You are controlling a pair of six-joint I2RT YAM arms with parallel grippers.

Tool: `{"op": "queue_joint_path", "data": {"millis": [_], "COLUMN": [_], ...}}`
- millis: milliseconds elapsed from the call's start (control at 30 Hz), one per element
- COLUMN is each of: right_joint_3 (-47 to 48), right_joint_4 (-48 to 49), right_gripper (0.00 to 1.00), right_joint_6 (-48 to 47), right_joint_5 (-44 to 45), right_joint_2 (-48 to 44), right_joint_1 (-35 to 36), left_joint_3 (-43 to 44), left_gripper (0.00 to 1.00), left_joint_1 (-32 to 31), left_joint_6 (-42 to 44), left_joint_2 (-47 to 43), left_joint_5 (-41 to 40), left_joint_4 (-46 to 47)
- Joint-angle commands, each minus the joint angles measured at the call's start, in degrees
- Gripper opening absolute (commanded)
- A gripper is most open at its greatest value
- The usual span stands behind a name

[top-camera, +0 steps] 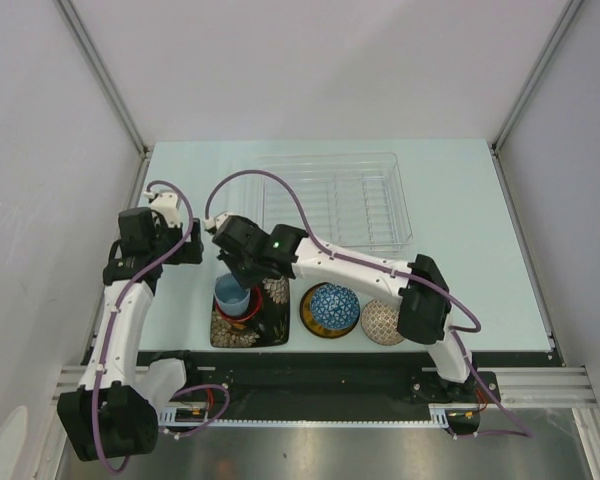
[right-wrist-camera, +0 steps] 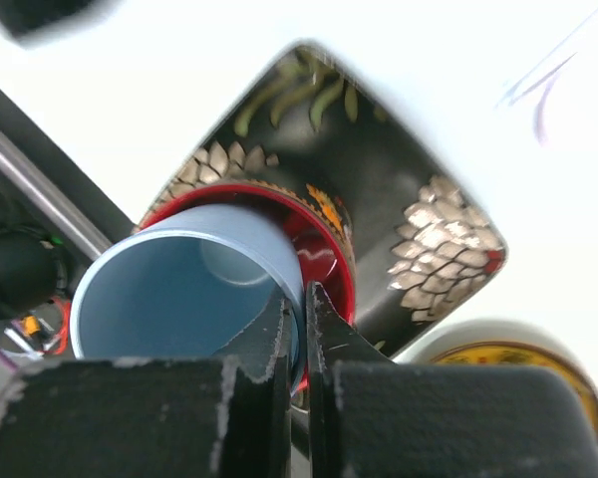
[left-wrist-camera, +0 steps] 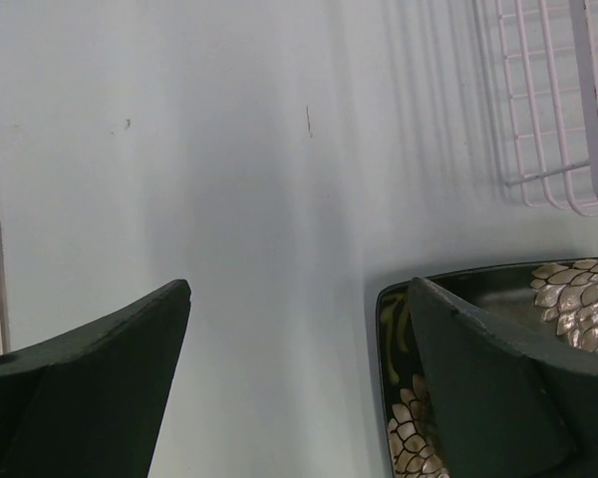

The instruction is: Load the mixed dishes into the dish rack

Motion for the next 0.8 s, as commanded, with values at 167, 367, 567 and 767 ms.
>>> {"op": "queue_joint_path", "data": {"millis": [167,367,567,767], "right_joint_3": [5.02,-26.45,-37.36,-39.73], "right_joint_4": [-1.9,18.7,42.64,61.52], "right_gripper": [0.0,0.0,0.0,0.0], "right_joint_6": [-0.75,10.82,26.75,40.11], "right_joint_5": [-3.93,-24.63,-39.69,-44.27], "right_joint_2": [-13.3,-34.64,-40.21,-35.39], "right_joint_1": [-6.45,-22.78,-30.9,-30.46], "left_joint_3": [11.93,16.25,6.86,0.42], "left_gripper": [1.0,1.0,1.0,1.0], "left_joint_1": [0.75,1.54,1.63,1.02], "left_joint_6": [-8.7,-20.39,-53.17,-76.04], "left_joint_2": [1.31,0.78,3.06,10.18], "left_joint_5": [15.29,38.19,57.83,64.97], "left_joint_4": [-2.25,0.64,36.2,64.19]}}
